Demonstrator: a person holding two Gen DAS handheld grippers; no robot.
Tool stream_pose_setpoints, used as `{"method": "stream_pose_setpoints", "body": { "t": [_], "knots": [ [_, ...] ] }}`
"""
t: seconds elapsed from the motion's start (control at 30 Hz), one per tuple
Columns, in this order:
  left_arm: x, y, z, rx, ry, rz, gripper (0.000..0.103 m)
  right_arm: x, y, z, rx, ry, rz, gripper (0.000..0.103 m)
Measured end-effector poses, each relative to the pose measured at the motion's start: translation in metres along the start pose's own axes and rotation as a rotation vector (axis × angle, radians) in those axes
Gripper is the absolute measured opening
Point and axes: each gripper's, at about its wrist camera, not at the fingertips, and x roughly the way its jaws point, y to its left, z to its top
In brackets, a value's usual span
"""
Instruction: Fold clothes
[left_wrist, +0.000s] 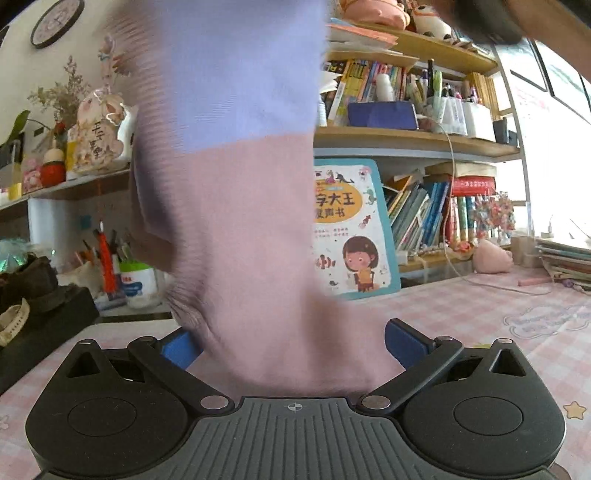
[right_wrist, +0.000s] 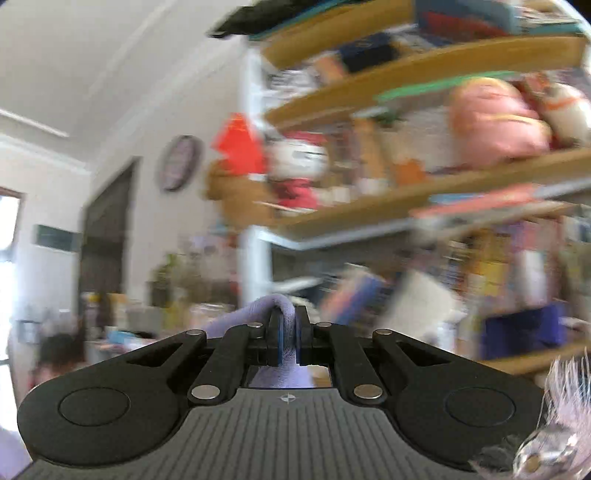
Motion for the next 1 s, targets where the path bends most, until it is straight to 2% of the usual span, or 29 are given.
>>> {"method": "stream_pose_setpoints", "body": {
  "t": [0.1, 0.17, 0.23, 0.3, 0.37, 0.43, 0.57, 0.63, 0.73, 0.77, 0.8, 0.83, 0.93, 1.0],
  "knots": [
    [0.004, 0.004, 0.001, -0.022, 0.019, 0.007, 0.103, -0.020, -0.048, -0.041, 0.005, 0.140, -0.183, 0.005],
    [0.006, 0.007, 0.000, -0.037, 0.035, 0.008, 0.103, -0.038, -0.081, -0.084, -0.003, 0.282, -0.330, 0.005],
    [0.011, 0.007, 0.001, -0.034, 0.067, -0.003, 0.103, -0.058, -0.108, -0.124, 0.030, 0.424, -0.442, 0.005],
    [0.012, 0.007, 0.001, -0.037, 0.081, 0.015, 0.103, -0.086, -0.132, -0.162, 0.123, 0.557, -0.515, 0.005],
    [0.012, 0.012, 0.000, -0.065, 0.086, 0.009, 0.103, -0.115, -0.141, -0.190, 0.183, 0.643, -0.553, 0.004],
    [0.016, 0.018, 0.000, -0.099, 0.106, 0.011, 0.103, -0.138, -0.134, -0.205, 0.193, 0.718, -0.548, 0.004],
    [0.022, 0.030, -0.004, -0.171, 0.156, -0.006, 0.103, -0.164, -0.107, -0.224, 0.161, 0.848, -0.474, 0.003],
    [0.023, 0.033, -0.006, -0.190, 0.181, -0.037, 0.103, -0.171, -0.087, -0.228, 0.070, 0.893, -0.449, 0.003],
    [0.021, 0.034, -0.009, -0.218, 0.235, -0.121, 0.103, -0.174, -0.060, -0.225, -0.183, 0.867, -0.429, 0.009],
    [0.020, 0.034, -0.011, -0.231, 0.257, -0.152, 0.102, -0.171, -0.051, -0.221, -0.251, 0.845, -0.402, 0.025],
    [0.020, 0.034, -0.013, -0.244, 0.281, -0.182, 0.099, -0.168, -0.042, -0.217, -0.314, 0.820, -0.371, 0.049],
    [0.019, 0.034, -0.015, -0.256, 0.301, -0.198, 0.098, -0.162, -0.033, -0.214, -0.359, 0.796, -0.314, 0.056],
    [0.025, 0.039, -0.021, -0.327, 0.360, -0.220, 0.092, -0.139, -0.010, -0.216, -0.458, 0.790, -0.112, 0.062],
    [0.029, 0.047, -0.024, -0.402, 0.397, -0.238, 0.088, -0.122, 0.005, -0.225, -0.539, 0.801, -0.013, 0.063]
  ]
}}
